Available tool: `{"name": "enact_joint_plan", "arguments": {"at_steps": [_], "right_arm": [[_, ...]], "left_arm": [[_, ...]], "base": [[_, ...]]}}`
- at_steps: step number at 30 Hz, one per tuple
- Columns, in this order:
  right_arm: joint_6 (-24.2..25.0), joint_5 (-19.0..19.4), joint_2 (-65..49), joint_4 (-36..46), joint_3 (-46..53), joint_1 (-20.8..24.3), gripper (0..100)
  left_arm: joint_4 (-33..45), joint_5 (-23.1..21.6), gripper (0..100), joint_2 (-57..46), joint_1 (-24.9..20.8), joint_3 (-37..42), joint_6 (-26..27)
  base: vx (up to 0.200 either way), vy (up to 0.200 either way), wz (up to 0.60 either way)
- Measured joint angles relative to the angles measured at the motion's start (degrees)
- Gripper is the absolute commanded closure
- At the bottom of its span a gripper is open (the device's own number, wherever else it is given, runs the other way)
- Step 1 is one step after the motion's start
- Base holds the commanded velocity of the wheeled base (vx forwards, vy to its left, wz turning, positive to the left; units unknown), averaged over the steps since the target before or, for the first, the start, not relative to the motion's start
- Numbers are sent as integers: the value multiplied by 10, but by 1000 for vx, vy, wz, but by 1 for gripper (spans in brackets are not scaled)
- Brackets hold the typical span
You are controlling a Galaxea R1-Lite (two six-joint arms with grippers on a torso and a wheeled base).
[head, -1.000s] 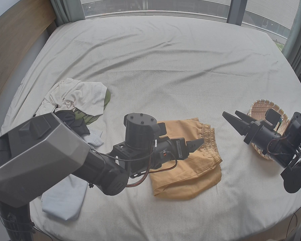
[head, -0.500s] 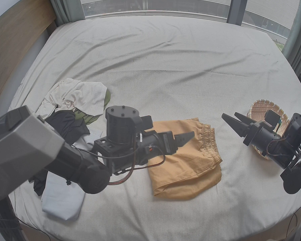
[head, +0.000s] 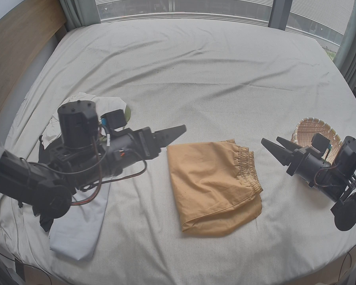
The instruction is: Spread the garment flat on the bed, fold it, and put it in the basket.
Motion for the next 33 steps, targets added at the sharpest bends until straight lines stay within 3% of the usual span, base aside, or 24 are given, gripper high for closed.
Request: {"name": "enact_joint_plan", "arguments": {"at_steps": [9,19,24,33], "right_arm": [[-2,-1,22,0,10,1,0],[-11,-4,71,0,35,1,0],[-23,-5,99,3,61,2,0],[-35,-9,151,2,83,6,0]], "left_arm": [[-145,-49,0,-38,73,145,10],[-235,-78,0,17,144,200,51],[-306,-87,0,63,155,219,56],[-325,-92,0,106,151,231,57]], "base": [[0,0,0],[0,0,0],[0,0,0],[0,0,0]]}}
